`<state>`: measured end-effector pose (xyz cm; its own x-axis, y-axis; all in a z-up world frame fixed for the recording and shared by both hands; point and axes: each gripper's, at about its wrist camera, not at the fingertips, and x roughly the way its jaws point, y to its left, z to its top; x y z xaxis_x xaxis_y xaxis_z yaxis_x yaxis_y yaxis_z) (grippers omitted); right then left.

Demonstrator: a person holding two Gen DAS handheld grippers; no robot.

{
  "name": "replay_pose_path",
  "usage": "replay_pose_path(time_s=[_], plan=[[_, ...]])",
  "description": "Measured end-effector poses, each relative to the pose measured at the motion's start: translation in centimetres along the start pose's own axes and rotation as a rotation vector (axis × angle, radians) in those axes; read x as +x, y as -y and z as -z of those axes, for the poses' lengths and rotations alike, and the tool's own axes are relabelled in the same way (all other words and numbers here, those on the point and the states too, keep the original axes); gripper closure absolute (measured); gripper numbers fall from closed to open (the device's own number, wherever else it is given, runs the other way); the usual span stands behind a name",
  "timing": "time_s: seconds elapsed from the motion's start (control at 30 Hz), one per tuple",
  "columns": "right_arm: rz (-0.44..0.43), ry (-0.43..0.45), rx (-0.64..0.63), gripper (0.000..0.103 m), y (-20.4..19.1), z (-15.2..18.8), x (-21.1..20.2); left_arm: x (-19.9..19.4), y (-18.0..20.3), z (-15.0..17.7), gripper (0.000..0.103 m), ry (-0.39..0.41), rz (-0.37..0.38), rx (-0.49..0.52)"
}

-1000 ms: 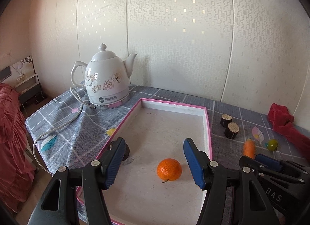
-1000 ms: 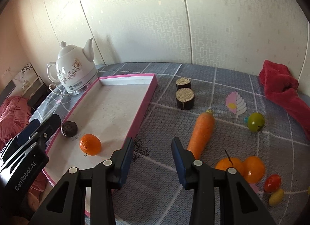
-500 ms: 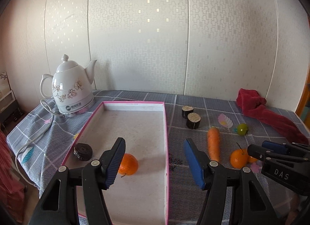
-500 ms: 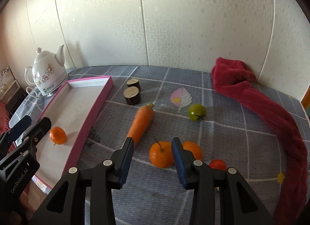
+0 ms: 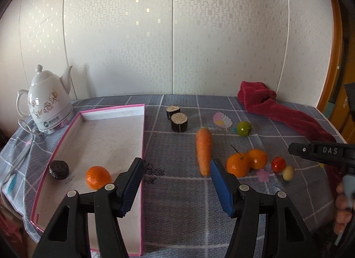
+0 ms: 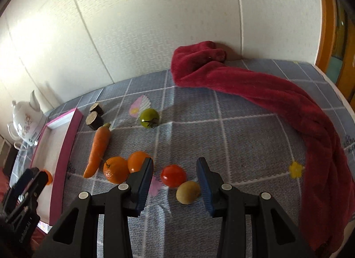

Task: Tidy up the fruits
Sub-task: 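Grasp the brown kiwi with the right tool while the left tool moves toward the fruit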

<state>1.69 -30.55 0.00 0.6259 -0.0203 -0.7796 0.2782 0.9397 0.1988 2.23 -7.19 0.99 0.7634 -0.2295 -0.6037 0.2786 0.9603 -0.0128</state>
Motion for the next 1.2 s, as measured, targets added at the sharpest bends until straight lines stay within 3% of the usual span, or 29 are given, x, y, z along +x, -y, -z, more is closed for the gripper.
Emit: replay_pose_path(time_s=[0.13,0.27,0.6,0.97,1.07,1.2], plan=[[-0.092,-0.058,0.152,0.062,2.6,-0.3,0.7,0.4,1.0,0.1,0.053,-0.023,0.060,0.011],[-0.099,-0.084,0.153,0.062,2.6,-0.1,1.1,0.9,1.7,0.5,0.065,-0.056,0.085,0.033],[-0.096,-0.129,0.132,0.062,2.6,0.1,2.1,1.7,1.3,1.1,0.065,-0.102,0.125,0.013],[-0.043,-0.231,-0.043,0.063,1.2,1.0,3.6,1.6,1.7,1.1,0.065,-0.103,0.156,0.018],[-0.004,-0.229,-0.108,0.075,0.3,1.4,3.6,1.5,1.9,1.2,0.065,-0.104,0.167,0.029],[0.018,-0.195,-0.119,0.075,0.2,1.4,3.0,1.3,2.6,1.2,0.066,-0.104,0.196,0.050]])
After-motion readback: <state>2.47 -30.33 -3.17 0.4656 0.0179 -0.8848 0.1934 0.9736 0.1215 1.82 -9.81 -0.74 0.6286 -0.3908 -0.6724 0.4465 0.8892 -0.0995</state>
